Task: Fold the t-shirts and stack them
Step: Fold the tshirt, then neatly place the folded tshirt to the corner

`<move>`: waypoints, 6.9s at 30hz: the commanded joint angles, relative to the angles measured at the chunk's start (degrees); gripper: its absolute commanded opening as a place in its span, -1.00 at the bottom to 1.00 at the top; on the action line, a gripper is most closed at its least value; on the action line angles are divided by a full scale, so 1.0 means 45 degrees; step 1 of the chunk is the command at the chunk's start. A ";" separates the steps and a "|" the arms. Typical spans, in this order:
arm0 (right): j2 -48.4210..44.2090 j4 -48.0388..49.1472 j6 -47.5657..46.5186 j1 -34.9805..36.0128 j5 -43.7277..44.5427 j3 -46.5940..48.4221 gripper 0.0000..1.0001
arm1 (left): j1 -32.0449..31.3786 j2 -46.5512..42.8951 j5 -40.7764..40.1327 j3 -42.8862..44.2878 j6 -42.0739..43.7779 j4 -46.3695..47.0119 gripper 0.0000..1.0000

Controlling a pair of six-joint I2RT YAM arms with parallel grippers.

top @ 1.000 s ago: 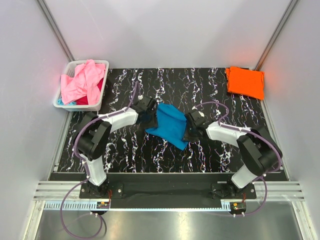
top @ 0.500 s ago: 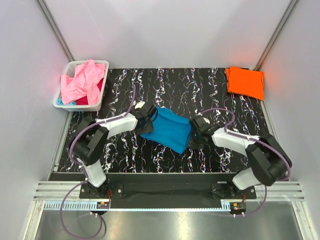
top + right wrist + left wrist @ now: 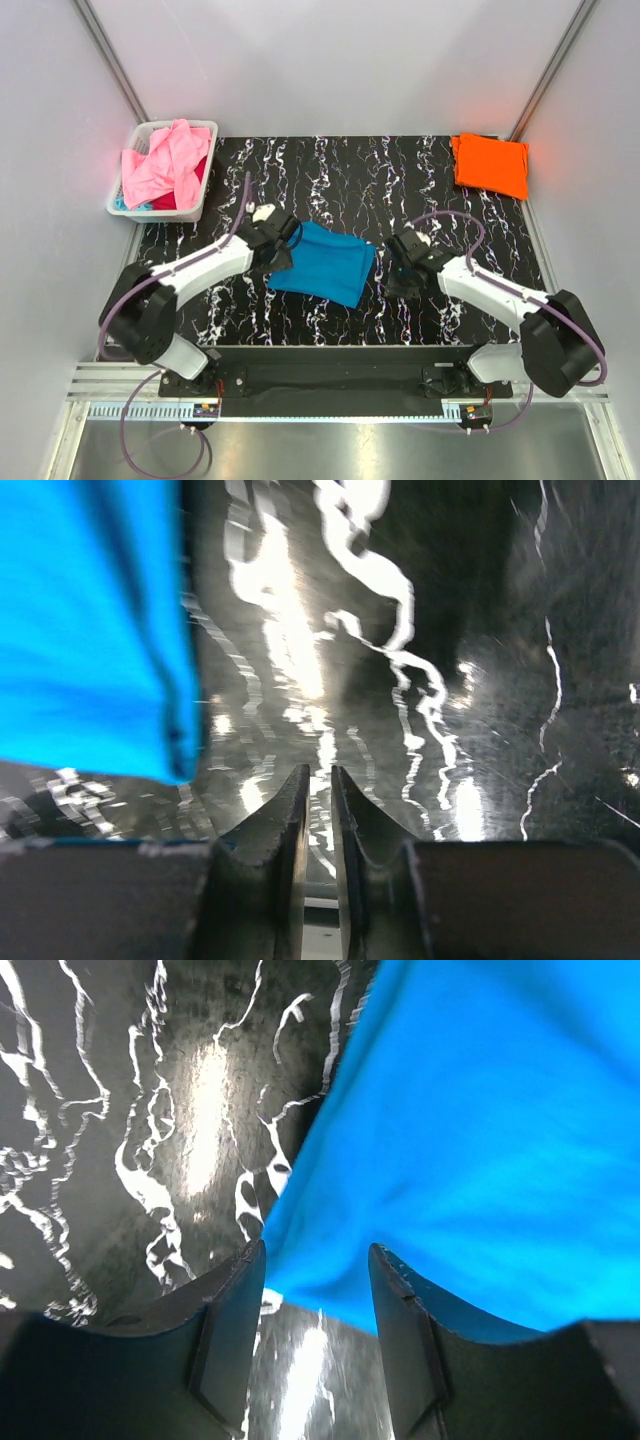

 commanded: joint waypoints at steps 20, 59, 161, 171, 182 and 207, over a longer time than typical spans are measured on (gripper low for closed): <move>0.3889 -0.0042 -0.3396 0.0190 -0.0049 0.6350 -0.22 | 0.2351 0.1455 0.4409 0.2327 0.1167 0.2786 0.09; 0.7640 0.3611 -0.3964 -0.1020 0.1591 0.6214 -0.83 | 0.3270 0.3550 0.5131 0.3854 0.1988 0.3820 0.10; 0.3305 0.6385 0.1349 -0.0767 -0.0028 -0.0173 0.13 | 0.3329 0.2593 0.5951 0.3111 0.1832 0.4114 0.09; 0.2778 0.4139 0.1272 -0.0747 0.1456 0.0491 -0.81 | 0.3348 0.2632 0.6009 0.3111 0.1773 0.4094 0.09; 0.4943 0.1248 -0.2396 -0.1234 0.4717 0.4762 -1.00 | 0.3348 0.2320 0.6321 0.2858 0.1481 0.4075 0.09; 1.2286 0.0060 -0.9196 -0.6527 0.4697 1.8436 -1.00 | 0.2313 -0.1041 0.7494 -0.0074 0.1421 0.3899 0.09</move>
